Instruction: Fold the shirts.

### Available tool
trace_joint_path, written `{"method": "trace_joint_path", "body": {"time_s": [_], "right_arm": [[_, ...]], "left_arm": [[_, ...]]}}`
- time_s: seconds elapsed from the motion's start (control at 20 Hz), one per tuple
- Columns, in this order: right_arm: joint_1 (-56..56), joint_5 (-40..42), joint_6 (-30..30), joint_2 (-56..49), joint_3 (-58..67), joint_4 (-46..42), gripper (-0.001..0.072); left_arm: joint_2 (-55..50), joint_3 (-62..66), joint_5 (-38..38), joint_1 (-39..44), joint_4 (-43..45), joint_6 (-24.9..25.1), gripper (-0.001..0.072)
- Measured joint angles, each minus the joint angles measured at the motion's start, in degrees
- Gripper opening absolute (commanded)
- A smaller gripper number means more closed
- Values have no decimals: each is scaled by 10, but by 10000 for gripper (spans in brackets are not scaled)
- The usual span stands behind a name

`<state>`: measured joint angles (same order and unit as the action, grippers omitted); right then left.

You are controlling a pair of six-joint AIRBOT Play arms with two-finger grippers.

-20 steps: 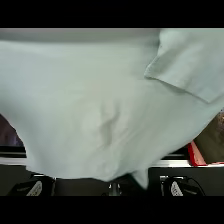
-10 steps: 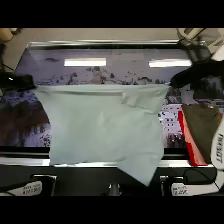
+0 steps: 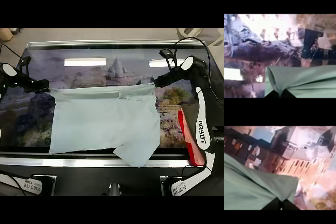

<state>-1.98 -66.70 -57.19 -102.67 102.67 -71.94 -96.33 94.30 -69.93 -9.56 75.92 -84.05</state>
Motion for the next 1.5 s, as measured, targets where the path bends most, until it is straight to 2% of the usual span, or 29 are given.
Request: {"method": "trace_joint_path", "body": {"time_s": [0.3,0.45,0.65,0.7,0.75,0.8,0.85,1.15,1.3,1.5], "right_arm": [[3,-216,8,16,-46,-38,14],[4,-239,13,18,-104,-49,14],[4,-217,2,19,-142,-46,20],[4,-212,-2,19,-146,-43,164],[4,-207,-8,19,-149,-42,438],[4,-202,-11,19,-151,-40,468],[4,-202,-11,20,-153,-39,489],[-56,-264,7,71,-180,-63,481],[-89,-251,11,143,-277,-63,481],[-104,-185,21,232,-424,-41,481]], "left_arm": [[2,-33,-141,7,36,11,24],[2,-101,-176,17,40,11,24],[3,-163,-177,24,44,14,26],[4,-170,-172,26,45,14,62],[4,-175,-169,26,45,14,287],[4,-178,-168,26,47,13,532],[5,-177,-167,24,46,12,543],[63,-173,-190,-23,46,4,543],[136,-268,-170,-44,38,-4,542],[236,-441,-129,-57,25,4,520]]}}
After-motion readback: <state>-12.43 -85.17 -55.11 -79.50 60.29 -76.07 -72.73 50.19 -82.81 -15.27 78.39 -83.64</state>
